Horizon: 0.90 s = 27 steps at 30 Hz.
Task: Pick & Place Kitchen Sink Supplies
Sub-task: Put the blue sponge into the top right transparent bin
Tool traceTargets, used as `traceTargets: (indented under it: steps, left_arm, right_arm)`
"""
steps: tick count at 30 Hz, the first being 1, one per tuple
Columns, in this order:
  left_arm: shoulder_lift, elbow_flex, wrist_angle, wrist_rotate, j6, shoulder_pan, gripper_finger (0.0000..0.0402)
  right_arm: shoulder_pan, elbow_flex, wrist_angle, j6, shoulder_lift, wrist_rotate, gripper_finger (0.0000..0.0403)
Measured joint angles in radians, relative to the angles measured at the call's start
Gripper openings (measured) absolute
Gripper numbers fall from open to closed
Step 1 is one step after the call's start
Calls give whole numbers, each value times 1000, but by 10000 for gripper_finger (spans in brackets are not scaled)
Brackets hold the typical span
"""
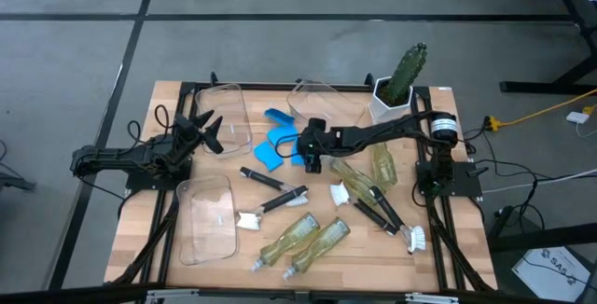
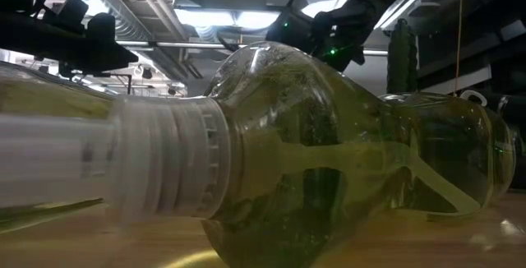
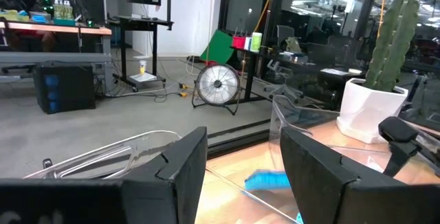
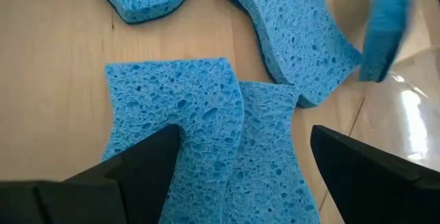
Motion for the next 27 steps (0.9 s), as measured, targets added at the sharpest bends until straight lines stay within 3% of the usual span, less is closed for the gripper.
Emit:
traceTargets:
  steps: [6, 21, 27]
  left_arm:
    - [0, 0, 0, 0, 0, 0, 180]
    - [0, 0, 0, 0, 0, 0, 180]
    - [0, 0, 0, 0, 0, 0, 180]
  right_arm:
    - [4, 0, 0, -13, 5, -11, 295]
    - [4, -2, -8, 10, 7, -58, 60]
    - [4, 11, -22, 10, 7, -58, 7]
